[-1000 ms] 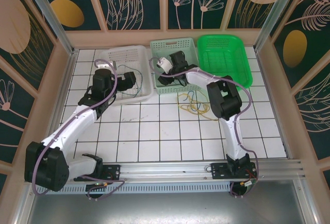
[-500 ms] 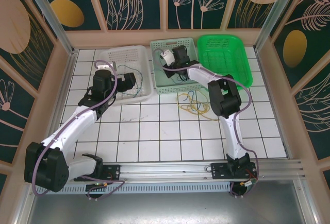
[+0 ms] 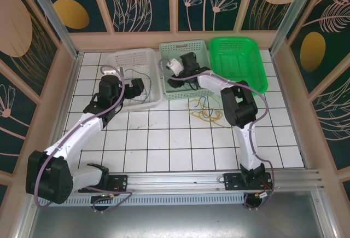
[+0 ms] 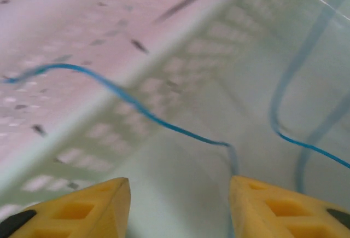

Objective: Untangle the cables

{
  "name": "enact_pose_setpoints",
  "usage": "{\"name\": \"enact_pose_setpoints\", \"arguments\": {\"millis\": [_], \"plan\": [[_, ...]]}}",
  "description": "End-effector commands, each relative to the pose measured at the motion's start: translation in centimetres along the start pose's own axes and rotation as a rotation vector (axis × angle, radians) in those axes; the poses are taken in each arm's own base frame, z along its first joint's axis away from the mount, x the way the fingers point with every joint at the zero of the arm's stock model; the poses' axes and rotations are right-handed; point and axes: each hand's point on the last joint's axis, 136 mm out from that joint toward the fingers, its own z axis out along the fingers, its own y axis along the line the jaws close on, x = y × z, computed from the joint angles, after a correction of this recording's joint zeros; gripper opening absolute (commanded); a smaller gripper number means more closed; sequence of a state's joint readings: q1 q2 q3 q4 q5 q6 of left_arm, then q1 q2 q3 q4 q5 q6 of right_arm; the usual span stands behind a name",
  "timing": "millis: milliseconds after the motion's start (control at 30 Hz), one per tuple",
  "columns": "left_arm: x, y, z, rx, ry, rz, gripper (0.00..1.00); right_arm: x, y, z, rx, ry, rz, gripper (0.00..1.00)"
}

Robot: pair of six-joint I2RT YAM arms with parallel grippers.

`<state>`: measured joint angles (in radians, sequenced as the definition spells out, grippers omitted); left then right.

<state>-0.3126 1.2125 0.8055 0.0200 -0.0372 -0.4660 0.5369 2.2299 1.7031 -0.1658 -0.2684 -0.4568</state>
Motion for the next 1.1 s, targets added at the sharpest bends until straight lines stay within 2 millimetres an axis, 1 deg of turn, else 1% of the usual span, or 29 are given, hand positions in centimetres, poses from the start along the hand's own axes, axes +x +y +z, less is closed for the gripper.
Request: {"name": "enact_pose_setpoints", "arguments": {"millis": [0, 67, 200, 267, 300, 433, 500, 600, 667, 800, 867, 1000, 1067], "plan": [[-0.2, 0.0, -0.3, 0.003, -0.021, -0.013, 0.99, -0.8, 0.5, -0.3, -0.03, -0.026, -0.061, 0.53], [-0.1, 0.0, -0.3, 0.003, -0.018, -0.008, 0.98, -1.1, 0.2, 0.2, -0.017, -0.028, -0.065, 0.53], [-0.1, 0.2, -0.2, -0.003, -0.018, -0.007, 0.98, -1.8, -1.8, 1.6, 0.061, -0.026, -0.031, 0.55], [-0.1, 0.1, -0.2, -0.001, -0.018, -0.007, 0.99, -2.1, -2.3, 2.1, 0.082, -0.04, -0.011, 0.55], [-0.1, 0.1, -0.3, 0.001, -0.019, -0.007, 0.99, -2.4, -2.6, 2.3, 0.095, -0.054, 0.0, 0.53], [-0.2, 0.2, -0.4, -0.003, -0.023, -0.006, 0.99, -2.9, -2.7, 2.9, 0.087, -0.081, 0.014, 0.37], [-0.2, 0.3, -0.5, -0.006, -0.026, -0.003, 0.99, -3.2, -2.8, 3.2, 0.081, -0.087, 0.032, 0.25], [-0.2, 0.4, -0.7, -0.012, -0.033, -0.001, 0.99, -3.2, -4.0, 2.8, 0.101, -0.099, 0.104, 0.07], [-0.3, 0.5, -0.8, -0.015, -0.038, 0.0, 0.99, -2.6, -5.1, 2.3, 0.115, -0.09, 0.157, 0.0], [-0.2, 0.5, -0.8, -0.014, -0.038, -0.002, 0.98, -1.0, -8.0, 0.8, 0.172, -0.062, 0.265, 0.0], [-0.1, 0.4, -0.7, -0.007, -0.034, -0.007, 0.98, -0.1, -9.3, 0.4, 0.197, -0.039, 0.305, 0.0], [0.0, 0.1, -0.3, 0.008, -0.025, -0.017, 0.99, 1.5, -10.6, 0.5, 0.222, 0.034, 0.349, 0.0], [0.0, -0.1, -0.3, 0.016, -0.022, -0.018, 0.99, 1.9, -10.2, 0.7, 0.194, 0.07, 0.348, 0.0]]}}
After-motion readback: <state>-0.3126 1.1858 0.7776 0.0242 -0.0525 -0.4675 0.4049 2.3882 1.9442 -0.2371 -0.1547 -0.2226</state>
